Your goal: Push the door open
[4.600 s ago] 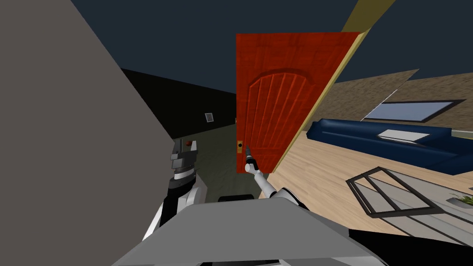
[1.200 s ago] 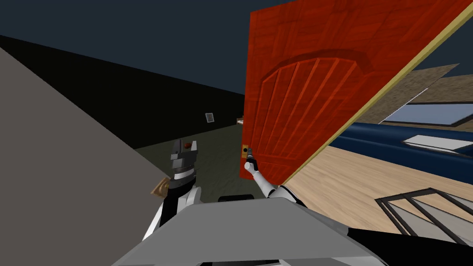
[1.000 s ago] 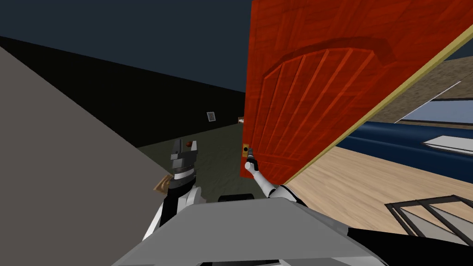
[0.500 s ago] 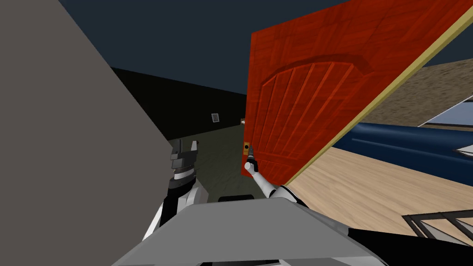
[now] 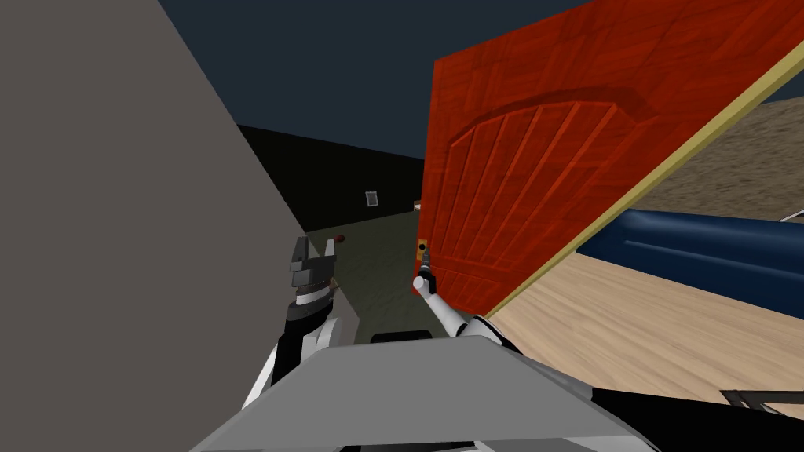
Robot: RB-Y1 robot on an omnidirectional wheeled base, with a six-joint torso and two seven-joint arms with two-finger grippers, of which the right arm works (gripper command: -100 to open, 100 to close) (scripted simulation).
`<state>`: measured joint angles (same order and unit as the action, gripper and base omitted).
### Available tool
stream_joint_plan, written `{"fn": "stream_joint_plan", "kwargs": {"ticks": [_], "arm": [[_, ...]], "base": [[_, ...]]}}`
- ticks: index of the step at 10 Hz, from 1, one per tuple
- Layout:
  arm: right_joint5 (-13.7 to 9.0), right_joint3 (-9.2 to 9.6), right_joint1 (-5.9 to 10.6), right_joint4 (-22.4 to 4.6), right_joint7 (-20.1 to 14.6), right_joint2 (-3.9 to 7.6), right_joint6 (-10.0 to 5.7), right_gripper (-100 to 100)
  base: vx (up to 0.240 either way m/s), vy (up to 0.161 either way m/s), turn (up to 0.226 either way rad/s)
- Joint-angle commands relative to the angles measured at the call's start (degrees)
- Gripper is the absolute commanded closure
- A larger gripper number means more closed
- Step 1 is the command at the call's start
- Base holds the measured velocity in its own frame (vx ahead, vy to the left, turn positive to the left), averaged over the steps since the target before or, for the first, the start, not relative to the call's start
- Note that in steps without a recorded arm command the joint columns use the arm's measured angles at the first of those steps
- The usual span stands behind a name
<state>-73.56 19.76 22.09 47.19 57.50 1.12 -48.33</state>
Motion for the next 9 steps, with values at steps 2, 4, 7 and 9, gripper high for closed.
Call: {"fn": "stream_joint_plan", "kwargs": {"ticks": [2, 4, 7, 9], "arm": [[-3.26, 1.6, -0.06, 0.14, 1.9, -1.52, -2.74, -100], [-4.99, 2.42, -0.15, 0.33, 2.96, -2.75, -4.13, -100], [-3.91, 1.7, 0.09, -0.32, 1.75, 0.08, -3.36, -100], [-3.59, 1.35, 0.19, -0.55, 1.28, 0.78, -3.05, -100]], "base": [[-0.106, -0.006, 0.132], [-0.1, 0.026, 0.1], [0.078, -0.015, 0.007], [0.217, -0.075, 0.006]]}}
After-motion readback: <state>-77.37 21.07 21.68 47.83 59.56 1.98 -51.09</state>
